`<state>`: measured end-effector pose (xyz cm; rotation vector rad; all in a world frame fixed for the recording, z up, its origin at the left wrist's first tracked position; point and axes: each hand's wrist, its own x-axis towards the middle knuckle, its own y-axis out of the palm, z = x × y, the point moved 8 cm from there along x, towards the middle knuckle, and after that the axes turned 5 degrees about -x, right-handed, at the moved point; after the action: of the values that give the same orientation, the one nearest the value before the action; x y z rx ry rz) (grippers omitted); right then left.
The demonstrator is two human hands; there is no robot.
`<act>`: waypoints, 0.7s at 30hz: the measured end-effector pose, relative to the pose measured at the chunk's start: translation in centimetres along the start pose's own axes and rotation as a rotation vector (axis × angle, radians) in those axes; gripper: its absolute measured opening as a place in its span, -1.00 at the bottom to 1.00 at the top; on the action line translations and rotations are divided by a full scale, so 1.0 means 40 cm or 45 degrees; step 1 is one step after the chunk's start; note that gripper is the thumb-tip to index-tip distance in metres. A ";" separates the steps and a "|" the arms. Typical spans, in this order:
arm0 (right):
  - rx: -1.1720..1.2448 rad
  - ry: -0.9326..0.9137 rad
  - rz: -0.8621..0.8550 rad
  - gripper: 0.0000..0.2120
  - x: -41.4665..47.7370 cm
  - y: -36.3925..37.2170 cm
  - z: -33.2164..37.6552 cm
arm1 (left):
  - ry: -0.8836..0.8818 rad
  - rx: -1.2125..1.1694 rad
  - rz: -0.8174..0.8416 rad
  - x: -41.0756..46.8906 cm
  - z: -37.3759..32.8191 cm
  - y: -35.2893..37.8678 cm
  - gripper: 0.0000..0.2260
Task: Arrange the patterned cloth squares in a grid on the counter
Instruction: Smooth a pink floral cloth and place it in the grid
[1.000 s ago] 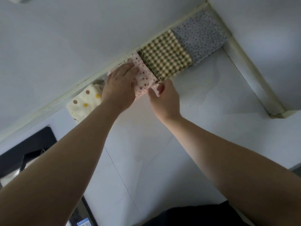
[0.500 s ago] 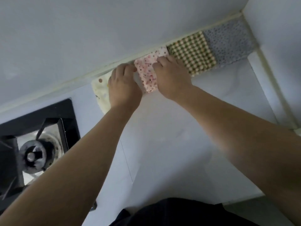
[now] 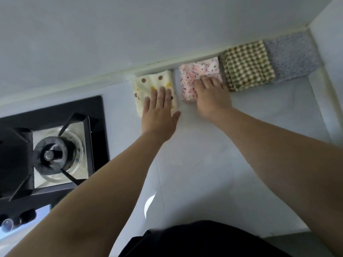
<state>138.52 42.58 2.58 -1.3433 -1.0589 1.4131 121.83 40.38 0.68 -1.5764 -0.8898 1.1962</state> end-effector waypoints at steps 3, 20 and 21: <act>-0.015 -0.013 0.056 -0.51 -0.012 0.013 0.051 | 0.006 0.020 -0.027 -0.010 0.038 0.000 -0.35; -0.076 -0.004 0.266 -0.35 0.008 0.042 0.298 | -0.066 -0.087 -0.070 -0.054 0.323 -0.018 -0.44; -0.072 -0.009 0.267 -0.35 0.014 0.041 0.309 | -0.072 -0.087 -0.071 -0.055 0.319 -0.018 -0.43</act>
<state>126.10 42.65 1.42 -1.5274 -0.9921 1.5511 108.94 41.71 0.86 -1.5683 -1.0139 1.1871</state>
